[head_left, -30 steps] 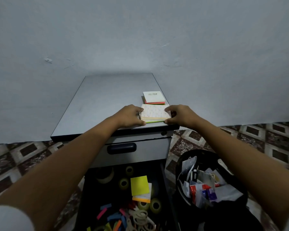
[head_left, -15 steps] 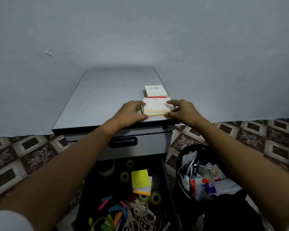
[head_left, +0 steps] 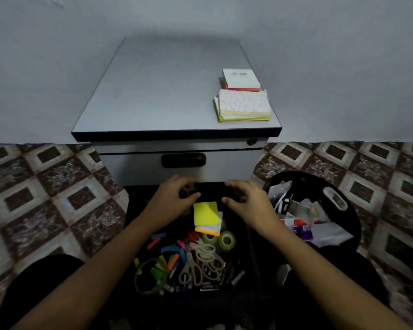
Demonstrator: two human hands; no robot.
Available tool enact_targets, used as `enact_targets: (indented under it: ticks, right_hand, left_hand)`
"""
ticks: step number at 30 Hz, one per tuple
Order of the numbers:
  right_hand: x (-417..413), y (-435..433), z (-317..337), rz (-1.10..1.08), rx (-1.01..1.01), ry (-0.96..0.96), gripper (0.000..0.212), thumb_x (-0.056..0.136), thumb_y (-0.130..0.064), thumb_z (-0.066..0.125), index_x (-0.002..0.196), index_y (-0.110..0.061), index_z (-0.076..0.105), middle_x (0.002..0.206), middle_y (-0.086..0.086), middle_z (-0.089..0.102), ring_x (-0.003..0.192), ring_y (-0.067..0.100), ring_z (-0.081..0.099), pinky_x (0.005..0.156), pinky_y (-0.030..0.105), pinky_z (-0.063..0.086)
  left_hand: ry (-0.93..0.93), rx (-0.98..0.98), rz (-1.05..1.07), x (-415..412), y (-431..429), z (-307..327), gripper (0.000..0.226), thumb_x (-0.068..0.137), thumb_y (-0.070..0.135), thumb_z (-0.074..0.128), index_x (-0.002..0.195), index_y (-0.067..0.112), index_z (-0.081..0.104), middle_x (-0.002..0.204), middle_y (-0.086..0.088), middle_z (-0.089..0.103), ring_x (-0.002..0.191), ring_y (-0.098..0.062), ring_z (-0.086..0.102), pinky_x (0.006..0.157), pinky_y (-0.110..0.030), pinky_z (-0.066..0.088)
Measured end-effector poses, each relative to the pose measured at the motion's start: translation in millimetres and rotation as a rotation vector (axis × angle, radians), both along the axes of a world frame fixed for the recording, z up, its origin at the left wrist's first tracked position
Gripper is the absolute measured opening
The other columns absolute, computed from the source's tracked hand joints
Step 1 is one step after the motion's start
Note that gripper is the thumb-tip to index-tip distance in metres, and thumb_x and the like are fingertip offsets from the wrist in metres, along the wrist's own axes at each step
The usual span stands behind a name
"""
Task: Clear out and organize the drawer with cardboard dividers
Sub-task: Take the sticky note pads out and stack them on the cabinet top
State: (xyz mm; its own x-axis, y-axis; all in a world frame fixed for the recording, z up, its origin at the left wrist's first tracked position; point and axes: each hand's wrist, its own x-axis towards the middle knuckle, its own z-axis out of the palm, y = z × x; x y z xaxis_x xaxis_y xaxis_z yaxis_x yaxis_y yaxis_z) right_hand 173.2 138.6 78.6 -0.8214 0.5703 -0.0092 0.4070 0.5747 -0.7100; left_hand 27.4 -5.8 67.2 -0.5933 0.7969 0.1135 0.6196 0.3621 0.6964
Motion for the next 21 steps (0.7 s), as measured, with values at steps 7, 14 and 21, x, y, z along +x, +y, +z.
enact_targets:
  ticks: [7,14,21]
  right_hand:
    - [-20.2,-12.6,-85.7,-0.079,-0.264,-0.284,0.042,0.086,-0.021,0.066,0.125,-0.011,0.057,0.114,0.016,0.062,0.103,0.024,0.059,0.075,0.023,0.039]
    - [-42.3,-5.5,-138.9,-0.175,-0.293,-0.464,0.040,0.093,-0.019,0.054,0.129,-0.002,0.050,0.119,0.019,0.061,0.110,0.034,0.056,0.077,0.031,0.041]
    - [-65.1,1.6,-150.4,-0.396,-0.302,-0.530,0.027,0.094,-0.013,0.049,0.101,0.011,0.060,0.106,0.027,0.062,0.104,0.037,0.059,0.079,0.037,0.045]
  left_hand:
    - [-0.341,-0.264,0.099,-6.6,-3.8,-79.3,0.033,0.086,0.021,0.066,0.116,0.006,0.064,0.111,-0.010,0.064,0.103,-0.020,0.060,0.082,-0.023,0.042]
    - [-0.506,-0.398,0.228,-8.2,23.7,-130.5,0.029,0.093,0.011,0.052,0.067,0.022,0.042,0.069,0.010,0.036,0.066,-0.006,0.039,0.072,-0.024,0.027]
    - [-0.588,-0.436,0.301,-8.2,45.1,-157.3,0.015,0.093,0.014,0.053,0.087,0.001,0.055,0.096,-0.028,0.061,0.091,-0.037,0.058,0.067,-0.032,0.037]
